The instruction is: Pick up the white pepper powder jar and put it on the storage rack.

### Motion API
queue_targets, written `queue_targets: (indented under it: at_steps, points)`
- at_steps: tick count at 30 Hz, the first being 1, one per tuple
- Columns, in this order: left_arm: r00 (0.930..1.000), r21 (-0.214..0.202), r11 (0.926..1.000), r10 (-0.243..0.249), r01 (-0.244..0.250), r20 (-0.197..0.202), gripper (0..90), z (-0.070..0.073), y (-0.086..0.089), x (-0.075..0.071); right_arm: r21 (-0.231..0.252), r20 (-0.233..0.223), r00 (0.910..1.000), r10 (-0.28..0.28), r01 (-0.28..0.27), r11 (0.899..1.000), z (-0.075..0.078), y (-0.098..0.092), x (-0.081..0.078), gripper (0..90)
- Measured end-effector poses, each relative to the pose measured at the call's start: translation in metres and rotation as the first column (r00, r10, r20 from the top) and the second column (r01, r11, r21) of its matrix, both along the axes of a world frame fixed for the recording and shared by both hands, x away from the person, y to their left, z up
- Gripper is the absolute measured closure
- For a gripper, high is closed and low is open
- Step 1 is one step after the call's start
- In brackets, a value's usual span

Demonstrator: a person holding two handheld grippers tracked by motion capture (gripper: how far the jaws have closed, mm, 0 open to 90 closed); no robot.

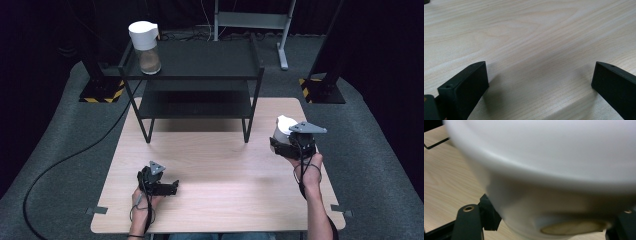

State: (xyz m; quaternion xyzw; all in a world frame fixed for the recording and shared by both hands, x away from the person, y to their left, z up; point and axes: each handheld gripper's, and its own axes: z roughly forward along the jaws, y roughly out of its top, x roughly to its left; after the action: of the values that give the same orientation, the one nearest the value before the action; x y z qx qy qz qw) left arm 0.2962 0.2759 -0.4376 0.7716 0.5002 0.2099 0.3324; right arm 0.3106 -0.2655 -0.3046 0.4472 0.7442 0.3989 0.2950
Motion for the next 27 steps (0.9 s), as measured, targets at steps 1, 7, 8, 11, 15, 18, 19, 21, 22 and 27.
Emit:
queue_targets:
  at_steps: [1,7,8,11,15,18,19,21,22,27]
  points:
    - [1.0000,0.000,1.0000,0.000,0.000,0.000,0.4,0.000,0.000,0.000,-0.001,0.000,1.0000,0.003,-0.003,1.000,0.002,0.000,0.000,29.8]
    - [1.0000,0.000,1.0000,0.000,0.000,0.000,0.3,0.000,0.000,0.000,0.002,-0.002,0.9996,0.027,-0.027,1.000,0.014,0.001,0.005,29.8]
    - [1.0000,0.000,1.0000,0.000,0.000,0.000,0.3,0.000,0.000,0.000,0.002,-0.001,0.9996,0.029,-0.029,1.000,0.016,0.001,0.005,29.8]
    - [1.0000,0.000,1.0000,0.000,0.000,0.000,0.4,0.000,0.000,0.000,0.006,0.001,0.9992,0.040,-0.040,0.999,0.022,0.002,0.007,29.8]
    - [1.0000,0.001,1.0000,0.000,0.000,0.000,0.4,0.000,0.000,0.000,0.000,0.005,0.9987,0.051,-0.051,0.999,0.028,0.004,0.009,29.8]
    - [1.0000,0.001,1.0000,0.000,0.000,0.000,0.4,0.000,0.000,0.000,-0.002,0.006,0.9982,0.060,-0.060,0.998,0.032,0.005,0.012,29.8]
    - [1.0000,0.000,1.0000,0.000,0.000,0.000,0.4,0.000,0.000,0.000,-0.007,0.005,0.9979,0.064,-0.064,0.998,0.034,0.006,0.013,29.8]
    - [1.0000,0.000,1.0000,0.000,0.000,0.000,0.4,0.000,0.000,0.000,-0.006,0.009,0.9977,0.067,-0.067,0.998,0.037,0.006,0.014,29.8]
    - [1.0000,0.001,1.0000,0.000,0.000,0.001,0.4,0.000,0.000,0.000,-0.005,0.009,0.9976,0.069,-0.069,0.998,0.038,0.006,0.014,29.8]
    - [1.0000,0.000,1.0000,0.000,0.000,0.000,0.4,0.000,0.000,0.000,-0.009,0.008,0.9966,0.082,-0.082,0.997,0.043,0.008,0.018,29.8]
